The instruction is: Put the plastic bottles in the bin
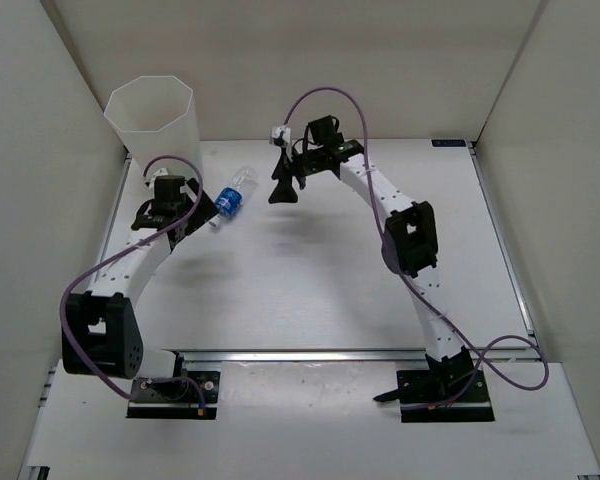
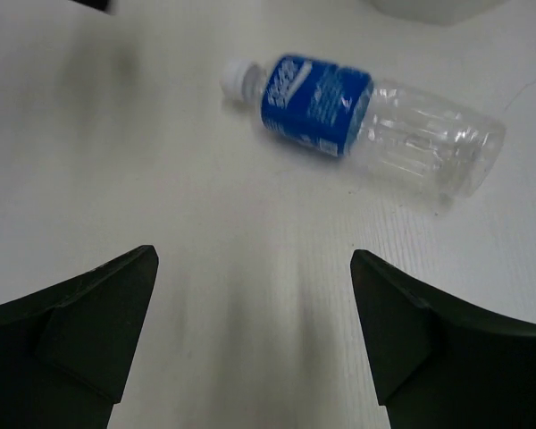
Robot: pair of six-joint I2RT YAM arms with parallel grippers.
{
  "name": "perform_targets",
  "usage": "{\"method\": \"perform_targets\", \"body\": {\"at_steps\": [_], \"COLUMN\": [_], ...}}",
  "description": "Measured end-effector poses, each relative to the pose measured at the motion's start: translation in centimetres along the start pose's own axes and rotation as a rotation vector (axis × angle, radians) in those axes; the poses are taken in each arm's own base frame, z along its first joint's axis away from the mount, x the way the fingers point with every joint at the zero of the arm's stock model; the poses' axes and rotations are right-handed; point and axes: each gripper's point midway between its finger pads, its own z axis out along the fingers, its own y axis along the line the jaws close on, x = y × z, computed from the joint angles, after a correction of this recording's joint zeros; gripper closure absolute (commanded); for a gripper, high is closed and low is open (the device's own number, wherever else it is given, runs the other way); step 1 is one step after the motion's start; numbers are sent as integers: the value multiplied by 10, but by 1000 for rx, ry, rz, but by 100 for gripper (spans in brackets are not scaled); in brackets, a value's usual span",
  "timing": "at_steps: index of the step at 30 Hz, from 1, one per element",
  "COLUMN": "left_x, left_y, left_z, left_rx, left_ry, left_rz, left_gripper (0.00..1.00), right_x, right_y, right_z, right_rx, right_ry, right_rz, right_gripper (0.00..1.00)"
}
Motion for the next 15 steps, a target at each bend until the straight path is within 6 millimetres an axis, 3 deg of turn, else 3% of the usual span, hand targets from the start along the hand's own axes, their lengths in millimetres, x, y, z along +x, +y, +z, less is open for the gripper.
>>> {"method": "perform_targets", "body": {"at_steps": [5, 8, 11, 15], "left_x": [-7, -8, 1, 29], "left_y": [-58, -102, -141, -167], "left_z": [32, 60, 88, 121], "left_rx": [229, 314, 332, 272], "left_ry": [-32, -4, 4, 41], "left_rz": [152, 330, 479, 598], "left_gripper": [2, 1, 2, 2], "right_x": [-70, -89, -79, -32], "right_y": [44, 67, 77, 102], "right_z": [-64, -107, -138, -157], "right_rx": [13, 23, 84, 161], "right_ry": [-50, -70, -39, 60], "right_rz": [-32, -8, 51, 167], "right_gripper": [18, 20, 20, 18]}}
